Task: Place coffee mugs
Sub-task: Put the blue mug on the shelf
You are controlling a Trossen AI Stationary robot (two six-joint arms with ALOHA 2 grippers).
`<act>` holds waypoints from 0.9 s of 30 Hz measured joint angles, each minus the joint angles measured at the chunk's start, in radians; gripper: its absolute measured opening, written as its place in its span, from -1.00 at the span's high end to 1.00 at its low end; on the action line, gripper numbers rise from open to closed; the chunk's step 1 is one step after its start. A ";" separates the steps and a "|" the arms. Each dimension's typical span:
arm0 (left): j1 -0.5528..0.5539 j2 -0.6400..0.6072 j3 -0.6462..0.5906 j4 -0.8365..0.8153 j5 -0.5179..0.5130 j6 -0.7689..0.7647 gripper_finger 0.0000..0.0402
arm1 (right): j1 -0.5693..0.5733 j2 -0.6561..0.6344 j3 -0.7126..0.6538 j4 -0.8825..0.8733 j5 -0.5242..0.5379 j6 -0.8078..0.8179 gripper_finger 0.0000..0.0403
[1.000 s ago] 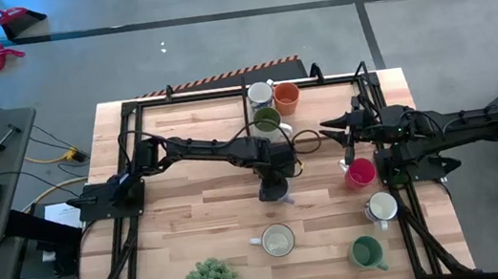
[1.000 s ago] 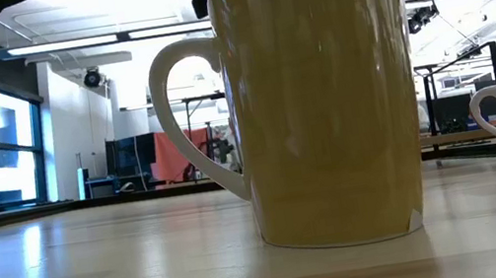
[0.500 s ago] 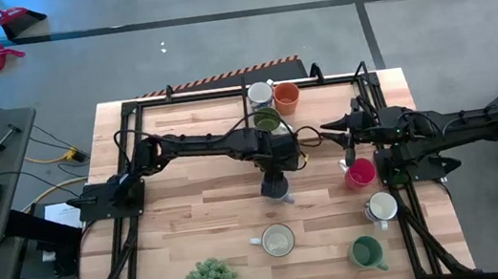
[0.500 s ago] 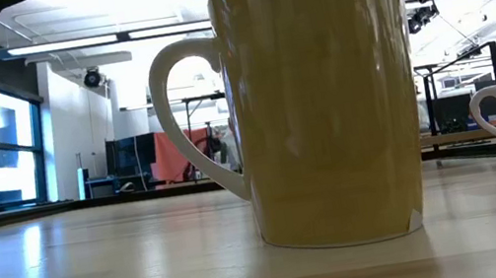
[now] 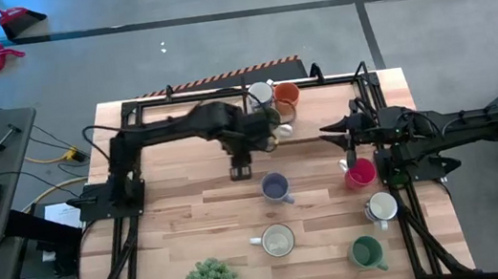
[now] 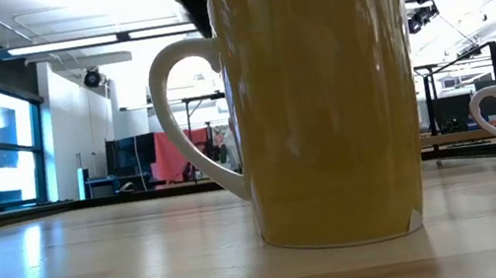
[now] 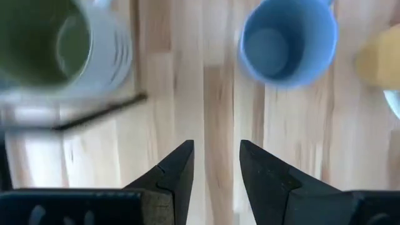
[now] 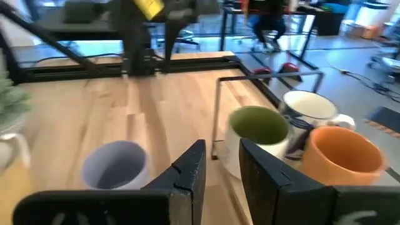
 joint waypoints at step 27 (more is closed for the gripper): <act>-0.146 -1.103 -1.245 0.666 -0.122 -0.280 0.43 | 0.000 0.414 0.150 0.240 -0.307 0.041 0.61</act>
